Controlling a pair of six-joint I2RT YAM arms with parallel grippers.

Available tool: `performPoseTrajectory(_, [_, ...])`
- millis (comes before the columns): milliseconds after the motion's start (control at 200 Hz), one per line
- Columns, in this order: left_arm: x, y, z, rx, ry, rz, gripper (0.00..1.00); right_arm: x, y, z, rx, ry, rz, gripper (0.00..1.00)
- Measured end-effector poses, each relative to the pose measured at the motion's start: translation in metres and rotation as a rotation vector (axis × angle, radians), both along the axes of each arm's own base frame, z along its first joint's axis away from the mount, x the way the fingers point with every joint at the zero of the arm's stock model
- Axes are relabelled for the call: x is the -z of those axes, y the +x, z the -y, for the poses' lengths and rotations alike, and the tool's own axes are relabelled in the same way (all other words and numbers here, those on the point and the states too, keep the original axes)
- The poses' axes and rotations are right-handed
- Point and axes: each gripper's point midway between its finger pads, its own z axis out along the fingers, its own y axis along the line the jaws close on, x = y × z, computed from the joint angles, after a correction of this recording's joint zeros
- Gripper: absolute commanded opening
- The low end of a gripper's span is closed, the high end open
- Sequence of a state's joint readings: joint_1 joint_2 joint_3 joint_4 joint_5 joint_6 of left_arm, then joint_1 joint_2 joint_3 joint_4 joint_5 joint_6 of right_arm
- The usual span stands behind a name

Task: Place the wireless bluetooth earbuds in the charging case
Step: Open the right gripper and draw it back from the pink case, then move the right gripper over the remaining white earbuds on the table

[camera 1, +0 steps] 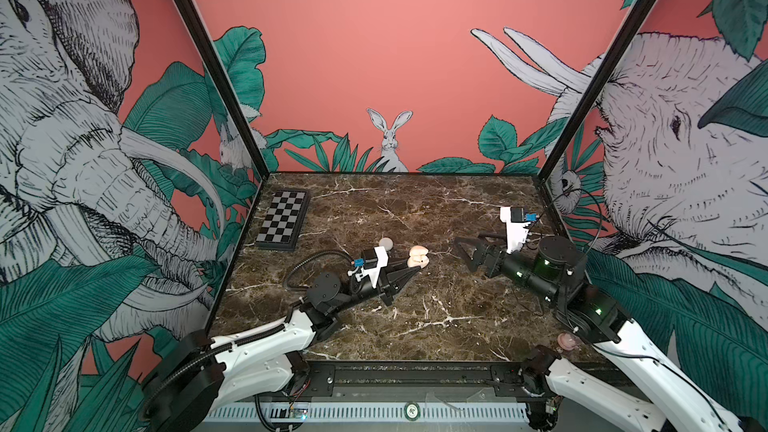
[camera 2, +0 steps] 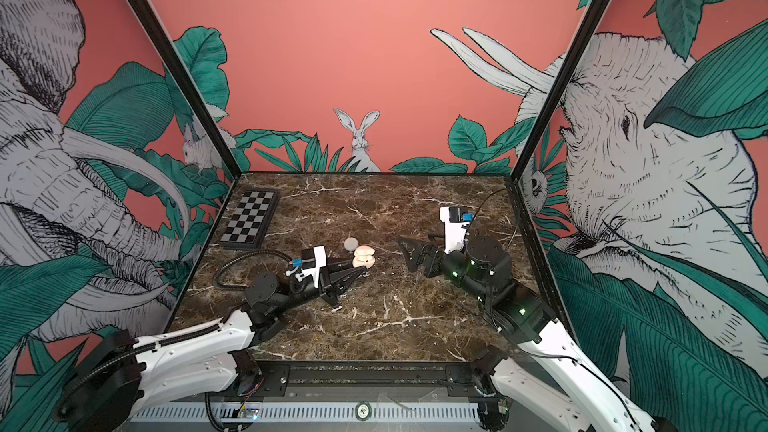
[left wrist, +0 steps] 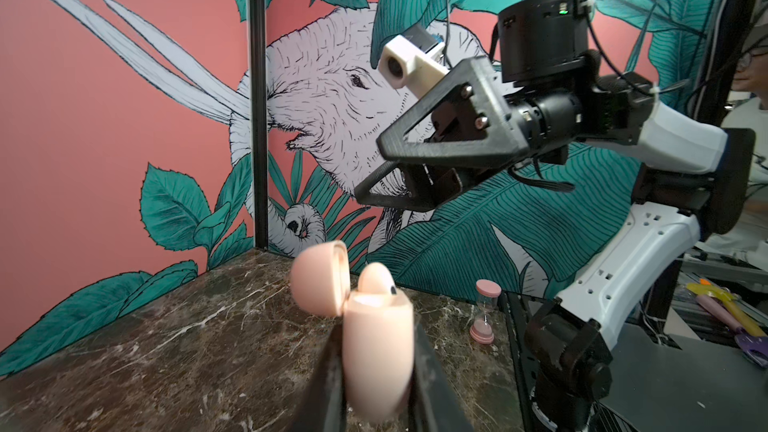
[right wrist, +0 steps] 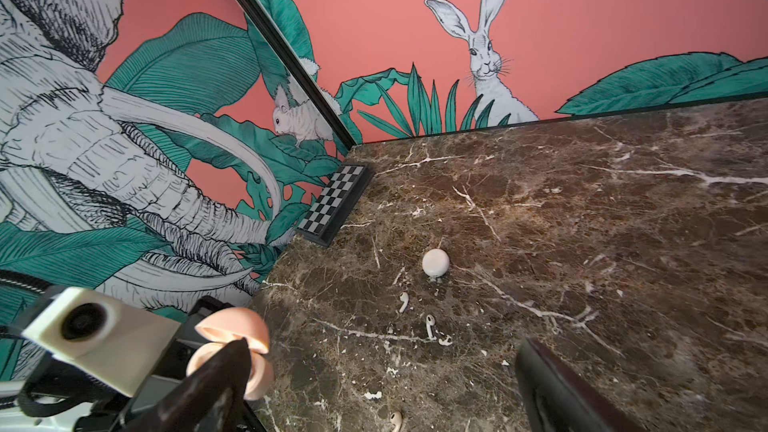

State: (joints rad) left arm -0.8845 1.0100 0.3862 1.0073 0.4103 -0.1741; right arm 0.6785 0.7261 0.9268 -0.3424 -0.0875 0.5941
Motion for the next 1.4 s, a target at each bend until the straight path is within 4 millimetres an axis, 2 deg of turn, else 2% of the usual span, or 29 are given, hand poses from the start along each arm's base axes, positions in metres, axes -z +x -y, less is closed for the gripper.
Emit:
performPoseTrajectory(170, [0.002,0.005,-0.009,-0.005,0.054,0.008,0.0,0.017,0.005,0.004,0.016,-0.037,-0.059,0.98])
performPoseTrajectory(330, [0.006,-0.008,-0.015,0.017,0.124,0.054,0.0,0.037,0.012,0.001,0.007,-0.051,-0.14,0.98])
performPoseTrajectory(560, [0.008,-0.019,-0.028,-0.002,0.194,0.123,0.0,0.096,0.018,-0.017,-0.038,-0.081,-0.34,0.98])
performPoseTrajectory(645, [0.008,-0.02,-0.033,-0.019,0.204,0.14,0.0,0.111,0.02,-0.022,-0.046,-0.089,-0.391,0.98])
performPoseTrajectory(1070, [0.013,-0.019,-0.045,-0.09,0.238,0.188,0.0,0.155,0.024,-0.039,-0.079,-0.085,-0.535,0.98])
performPoseTrajectory(1280, [0.021,-0.018,-0.044,-0.09,0.258,0.184,0.0,0.175,0.021,-0.046,-0.1,-0.113,-0.593,0.98])
performPoseTrajectory(1400, [0.024,-0.018,-0.044,-0.09,0.268,0.187,0.0,0.193,0.014,-0.053,-0.129,-0.167,-0.637,0.98])
